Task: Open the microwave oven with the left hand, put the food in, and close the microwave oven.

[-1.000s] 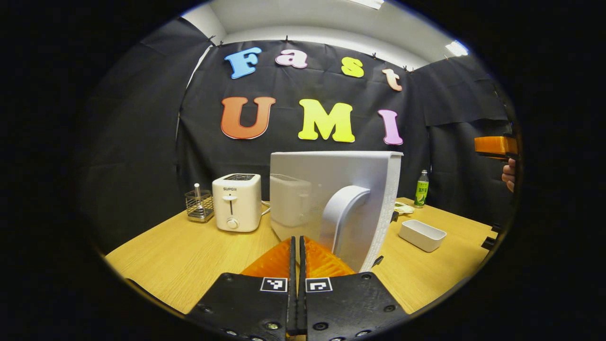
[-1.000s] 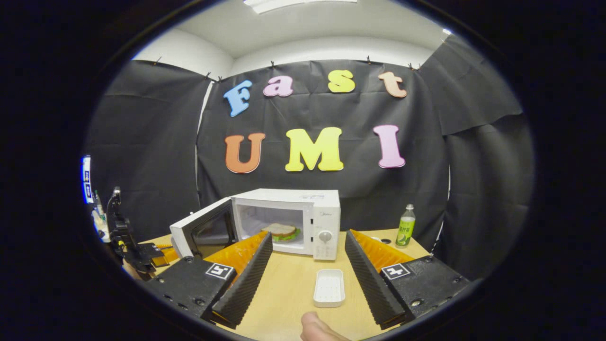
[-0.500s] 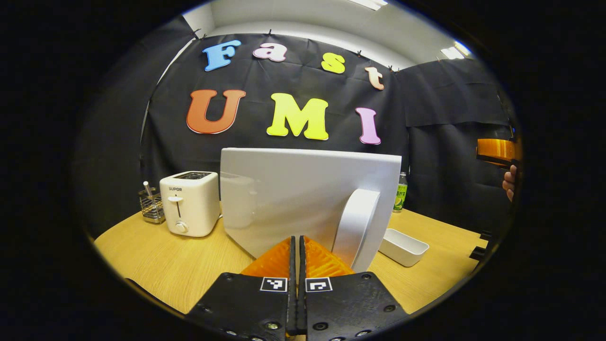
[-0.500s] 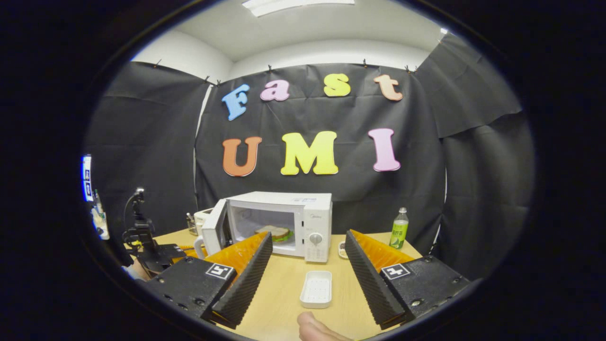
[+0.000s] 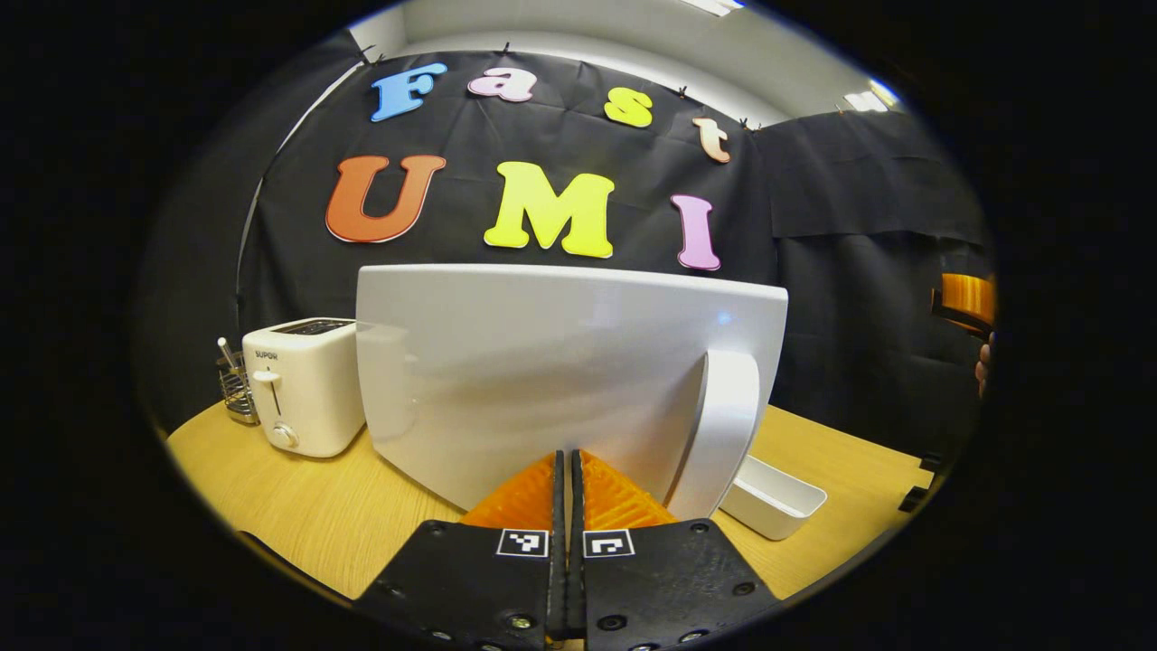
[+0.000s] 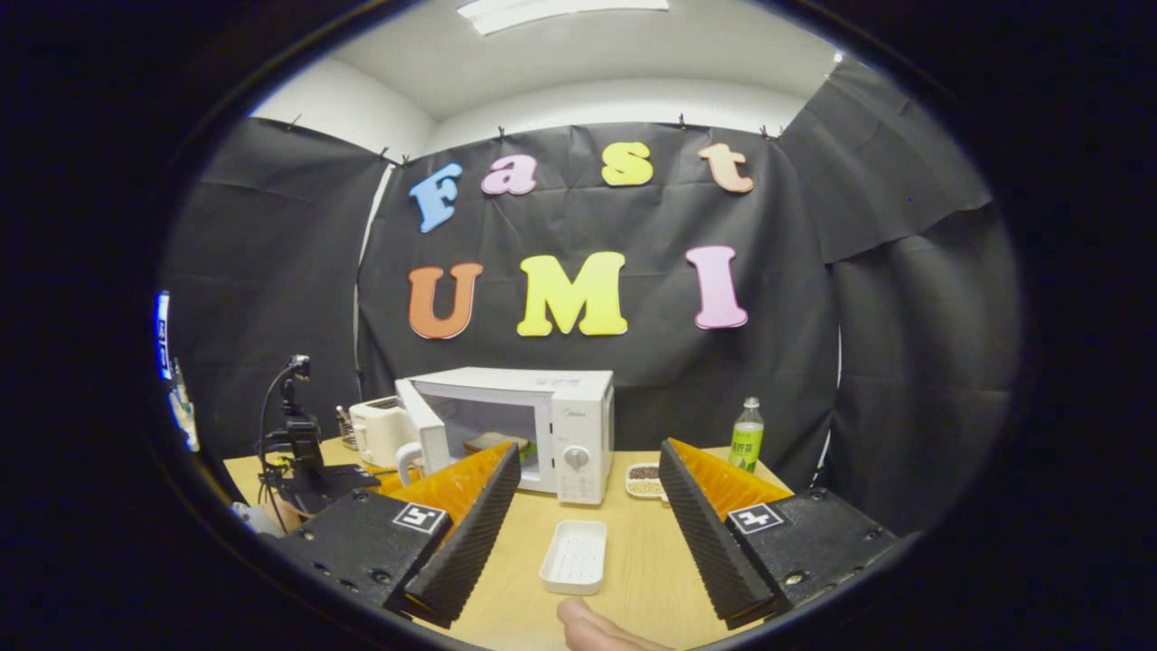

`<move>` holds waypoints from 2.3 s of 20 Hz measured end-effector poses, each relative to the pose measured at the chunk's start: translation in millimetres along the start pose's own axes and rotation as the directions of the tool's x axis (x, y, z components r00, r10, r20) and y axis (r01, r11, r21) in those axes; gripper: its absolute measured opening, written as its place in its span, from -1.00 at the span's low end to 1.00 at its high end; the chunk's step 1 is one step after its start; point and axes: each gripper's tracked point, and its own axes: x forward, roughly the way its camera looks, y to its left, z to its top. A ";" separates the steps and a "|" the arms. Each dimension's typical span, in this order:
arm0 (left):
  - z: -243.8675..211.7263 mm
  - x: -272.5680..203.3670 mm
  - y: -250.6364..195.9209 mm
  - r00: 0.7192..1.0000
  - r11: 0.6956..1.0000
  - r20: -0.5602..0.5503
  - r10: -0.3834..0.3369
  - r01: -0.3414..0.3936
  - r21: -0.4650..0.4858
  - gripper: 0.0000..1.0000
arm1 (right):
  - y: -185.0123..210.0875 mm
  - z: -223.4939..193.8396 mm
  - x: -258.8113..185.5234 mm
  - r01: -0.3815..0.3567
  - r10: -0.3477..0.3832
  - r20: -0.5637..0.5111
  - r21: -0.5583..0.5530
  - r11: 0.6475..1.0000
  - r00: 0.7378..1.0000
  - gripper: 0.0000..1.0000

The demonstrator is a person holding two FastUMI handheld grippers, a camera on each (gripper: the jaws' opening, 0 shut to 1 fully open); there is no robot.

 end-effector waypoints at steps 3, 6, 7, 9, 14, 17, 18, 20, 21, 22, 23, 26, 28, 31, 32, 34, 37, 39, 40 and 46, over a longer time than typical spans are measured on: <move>1.4 18.5 -4.1 1.000 1.000 -0.004 0.004 -0.004 0.005 -1.00 | -9.1 -10.5 11.3 0.009 -0.008 -0.027 0.013 1.000 1.000 0.96; 3.1 38.4 -6.5 1.000 1.000 -0.017 0.013 -0.013 0.027 -1.00 | -15.8 -14.1 20.2 0.004 -0.003 -0.046 0.021 1.000 0.999 0.96; 4.1 44.3 -8.1 1.000 0.999 -0.021 0.014 -0.014 0.029 -1.00 | -17.2 -13.9 24.7 0.003 -0.002 -0.046 0.023 1.000 0.999 0.96; 7.3 57.6 -11.0 1.000 1.000 -0.020 0.018 -0.018 0.022 -1.00 | -19.9 -15.3 30.7 -0.005 0.006 -0.053 0.023 1.000 0.999 0.96; 12.9 90.7 -14.7 0.999 0.999 -0.014 0.036 -0.035 0.020 -1.00 | -30.9 -21.3 48.4 -0.013 0.015 -0.070 0.031 0.999 0.997 0.96; 14.4 107.1 -14.3 0.999 0.999 -0.014 0.041 -0.041 0.021 -1.00 | -37.3 -29.1 58.4 -0.011 0.014 -0.090 0.031 0.999 0.996 0.96; 15.5 112.1 -12.7 0.999 0.999 -0.012 0.046 -0.046 0.024 -1.00 | -38.9 -31.8 61.9 -0.013 0.016 -0.096 0.033 0.999 0.995 0.96; 16.0 121.4 -10.7 0.998 0.998 -0.014 0.058 -0.057 0.023 -1.00 | -39.4 -35.7 69.1 -0.023 0.028 -0.106 0.046 0.999 0.994 0.96; 16.6 126.6 -7.2 0.997 0.997 -0.012 0.072 -0.071 0.030 -1.00 | -40.1 -38.0 72.6 -0.027 0.033 -0.109 0.053 0.998 0.993 0.96; 13.7 135.6 -1.7 0.995 0.994 -0.019 0.094 -0.093 0.050 -1.00 | -40.5 -40.8 76.2 -0.029 0.036 -0.116 0.060 0.998 0.993 0.96; 9.2 136.7 4.8 0.990 0.989 -0.045 0.132 -0.129 0.069 -1.00 | -40.9 -44.1 77.6 -0.032 0.040 -0.119 0.064 0.997 0.992 0.96; 14.2 142.4 5.9 0.988 0.983 -0.008 0.155 -0.153 0.101 -0.99 | -46.3 -46.8 81.7 -0.036 0.045 -0.120 0.077 0.996 0.992 0.84; 12.4 142.2 7.1 0.987 0.985 -0.003 0.158 -0.158 0.074 -1.00 | -47.0 -52.4 85.1 -0.037 0.049 -0.127 0.091 0.995 0.991 0.96; 9.2 144.5 7.7 0.988 0.987 -0.018 0.151 -0.149 0.062 -0.98 | -51.8 -59.7 88.6 -0.027 0.042 -0.147 0.102 0.994 0.988 0.84; 10.8 142.7 7.4 0.989 0.987 -0.013 0.150 -0.149 0.052 -0.98 | -52.8 -59.7 88.2 -0.022 0.037 -0.151 0.103 0.994 0.988 0.96; 12.2 143.0 7.3 0.989 0.989 -0.008 0.147 -0.147 0.025 -0.98 | -51.4 -56.0 84.7 -0.014 0.030 -0.149 0.103 0.995 0.988 0.96; 12.4 140.6 10.1 0.987 0.987 -0.028 0.161 -0.161 0.002 -1.00 | -51.6 -54.1 78.3 0.009 0.007 -0.152 0.104 0.995 0.988 0.96; 9.5 134.4 18.0 0.979 0.980 -0.055 0.196 -0.197 0.000 -1.00 | -53.9 -51.7 74.2 0.036 -0.021 -0.158 0.096 0.995 0.987 0.96; 4.4 128.0 16.6 0.977 0.980 -0.088 0.196 -0.197 -0.011 -1.00 | -57.2 -49.6 72.7 0.058 -0.044 -0.155 0.090 0.994 0.987 0.96; -1.6 69.2 -0.1 0.971 0.976 -0.150 0.184 -0.198 -0.086 0.24 | -46.9 -45.3 51.7 0.091 -0.075 -0.186 0.079 0.993 0.980 0.97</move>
